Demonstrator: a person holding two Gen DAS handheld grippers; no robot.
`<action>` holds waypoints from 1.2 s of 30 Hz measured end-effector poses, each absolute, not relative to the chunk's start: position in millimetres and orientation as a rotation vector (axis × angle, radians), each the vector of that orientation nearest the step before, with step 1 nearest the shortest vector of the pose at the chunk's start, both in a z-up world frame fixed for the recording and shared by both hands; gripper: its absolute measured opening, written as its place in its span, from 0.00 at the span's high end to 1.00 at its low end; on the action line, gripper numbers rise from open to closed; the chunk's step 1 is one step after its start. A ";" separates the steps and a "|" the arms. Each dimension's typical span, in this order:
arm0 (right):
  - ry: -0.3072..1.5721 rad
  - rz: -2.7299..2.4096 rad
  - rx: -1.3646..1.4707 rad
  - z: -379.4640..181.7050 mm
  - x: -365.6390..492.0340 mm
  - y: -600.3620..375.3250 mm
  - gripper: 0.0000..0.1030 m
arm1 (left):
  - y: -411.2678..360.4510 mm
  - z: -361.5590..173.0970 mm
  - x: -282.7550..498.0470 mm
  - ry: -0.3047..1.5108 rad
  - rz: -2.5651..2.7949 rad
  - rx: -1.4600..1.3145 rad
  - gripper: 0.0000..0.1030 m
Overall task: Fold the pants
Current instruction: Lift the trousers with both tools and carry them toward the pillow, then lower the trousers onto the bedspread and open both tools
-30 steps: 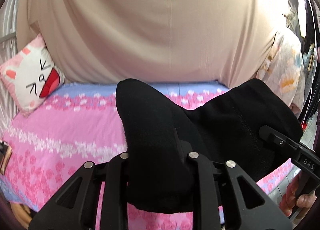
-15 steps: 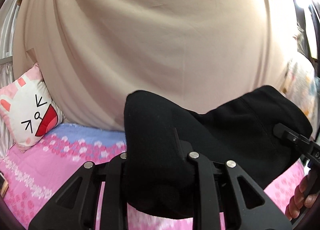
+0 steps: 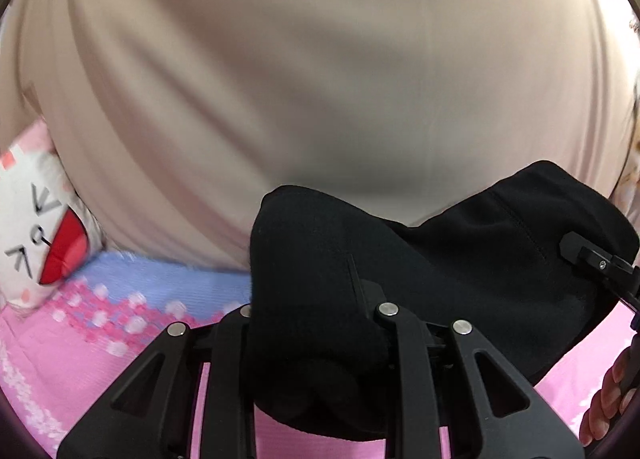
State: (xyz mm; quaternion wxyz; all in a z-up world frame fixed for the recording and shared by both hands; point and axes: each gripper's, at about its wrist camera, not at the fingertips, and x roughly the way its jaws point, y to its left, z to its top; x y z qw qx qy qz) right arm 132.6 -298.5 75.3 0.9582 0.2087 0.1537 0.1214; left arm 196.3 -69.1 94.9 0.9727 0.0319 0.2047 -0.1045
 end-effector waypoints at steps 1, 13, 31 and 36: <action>0.338 0.237 0.432 63.7 141.3 -300.2 0.66 | -70.0 85.2 204.1 0.435 -0.215 0.063 0.79; 0.731 0.076 0.510 -37.6 175.0 -328.4 0.32 | -91.2 -11.1 219.5 0.617 -0.110 0.309 0.50; 0.822 0.039 0.279 -16.5 210.6 -304.9 0.97 | -91.1 -10.6 240.0 0.833 -0.145 0.068 0.25; 0.758 0.015 0.136 8.8 181.0 -281.2 0.90 | -86.8 10.0 222.5 0.817 -0.143 0.034 0.21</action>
